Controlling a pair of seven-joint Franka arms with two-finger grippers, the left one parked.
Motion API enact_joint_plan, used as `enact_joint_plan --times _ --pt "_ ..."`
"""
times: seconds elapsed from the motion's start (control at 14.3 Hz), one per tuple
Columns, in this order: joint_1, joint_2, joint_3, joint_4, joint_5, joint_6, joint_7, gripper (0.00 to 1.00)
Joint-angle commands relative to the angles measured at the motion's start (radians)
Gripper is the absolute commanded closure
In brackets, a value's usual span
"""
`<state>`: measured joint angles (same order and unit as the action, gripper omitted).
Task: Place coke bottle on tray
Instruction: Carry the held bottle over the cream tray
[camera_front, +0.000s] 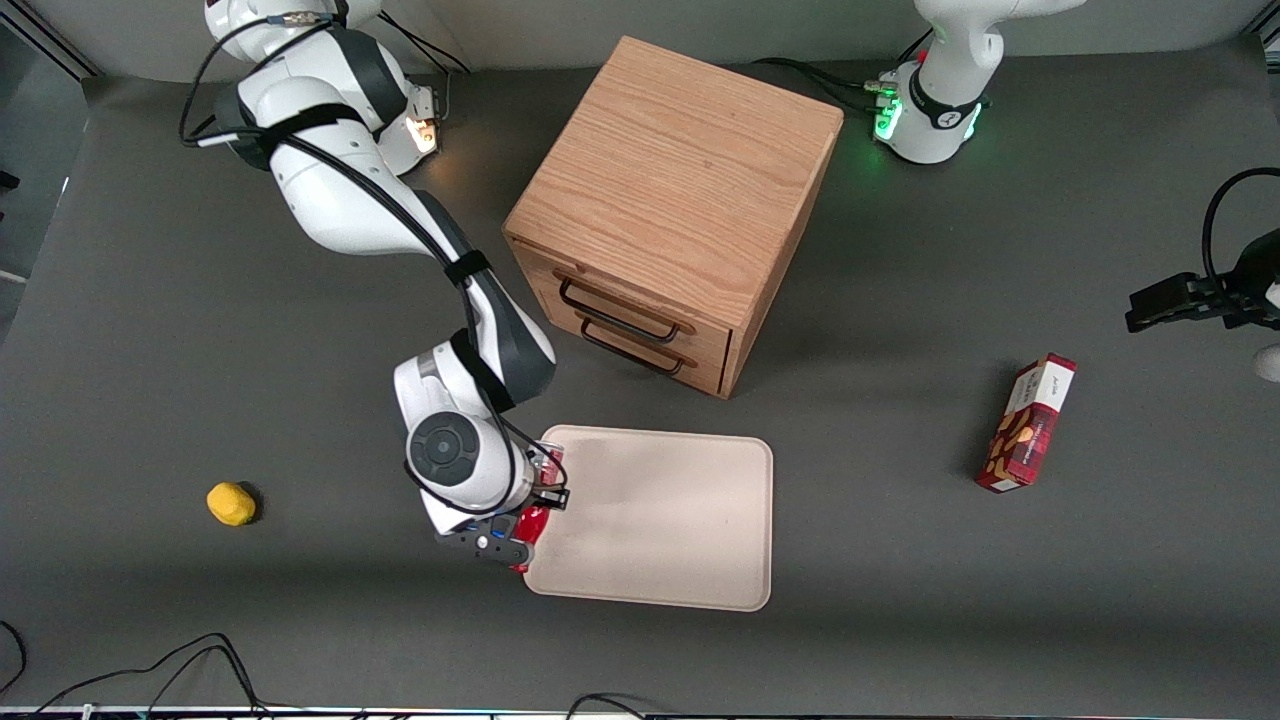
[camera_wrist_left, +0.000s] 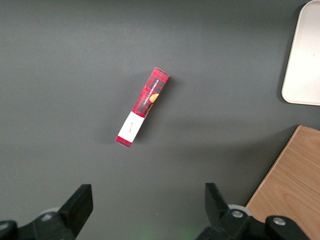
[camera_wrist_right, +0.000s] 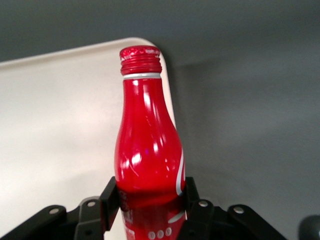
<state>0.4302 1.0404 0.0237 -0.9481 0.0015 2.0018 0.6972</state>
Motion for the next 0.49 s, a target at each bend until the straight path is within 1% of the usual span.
enact_joint_plan --times 0.0,0.14,0.42 --pt "0.012 0.043 -0.015 0.063 0.005 0.008 -0.057 1.0" --pt "0.012 0.046 -0.015 0.063 0.005 0.008 -0.109 1.0" --pt "0.018 0.063 -0.018 0.063 0.0 0.035 -0.14 1.0"
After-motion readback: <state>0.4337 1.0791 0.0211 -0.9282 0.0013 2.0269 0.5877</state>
